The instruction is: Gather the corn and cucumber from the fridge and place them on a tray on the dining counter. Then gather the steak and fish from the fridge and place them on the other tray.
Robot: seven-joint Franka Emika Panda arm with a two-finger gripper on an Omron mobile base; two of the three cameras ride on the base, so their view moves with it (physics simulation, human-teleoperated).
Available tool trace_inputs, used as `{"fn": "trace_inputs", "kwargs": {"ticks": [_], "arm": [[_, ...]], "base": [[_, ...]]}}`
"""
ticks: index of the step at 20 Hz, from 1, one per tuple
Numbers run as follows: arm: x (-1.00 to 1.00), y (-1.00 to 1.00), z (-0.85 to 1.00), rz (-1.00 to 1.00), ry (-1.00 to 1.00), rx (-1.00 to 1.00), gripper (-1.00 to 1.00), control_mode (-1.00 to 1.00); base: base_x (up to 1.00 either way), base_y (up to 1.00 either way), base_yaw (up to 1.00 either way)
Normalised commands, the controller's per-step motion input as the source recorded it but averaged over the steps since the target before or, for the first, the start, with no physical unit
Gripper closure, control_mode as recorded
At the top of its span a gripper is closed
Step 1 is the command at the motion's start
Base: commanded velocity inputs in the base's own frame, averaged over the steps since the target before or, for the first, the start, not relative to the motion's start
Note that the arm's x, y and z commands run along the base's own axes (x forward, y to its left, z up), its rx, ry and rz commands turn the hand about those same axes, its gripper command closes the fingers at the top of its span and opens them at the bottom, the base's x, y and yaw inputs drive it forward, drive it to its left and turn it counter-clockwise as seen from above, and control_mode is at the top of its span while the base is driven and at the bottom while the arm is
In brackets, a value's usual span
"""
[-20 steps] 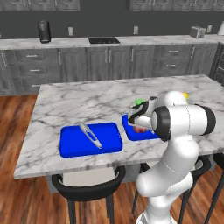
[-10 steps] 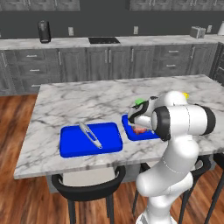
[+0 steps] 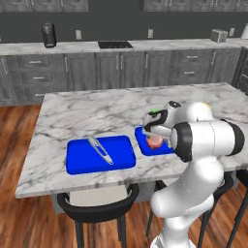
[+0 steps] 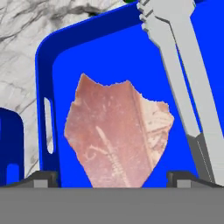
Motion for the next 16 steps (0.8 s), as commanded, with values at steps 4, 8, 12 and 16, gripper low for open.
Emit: {"fn": "trace_inputs", "kwargs": {"ticks": [4, 8, 12, 16], "arm": [[-0.19, 0.06, 0.52, 0.00, -0.01, 0.00, -1.00, -1.00], [-0.29, 0.12, 0.54, 0.00, -0.02, 0.00, -1.00, -1.00], [-0.44, 0.26, 0.48, 0.00, -0.03, 0.00, -1.00, -1.00], [-0.57, 0.30, 0.42, 0.02, -0.05, 0.00, -1.00, -1.00]], "base": [[0.00, 0.00, 0.00], [0.00, 0.00, 0.00], [0.00, 0.00, 0.00], [0.00, 0.00, 0.00]]}}
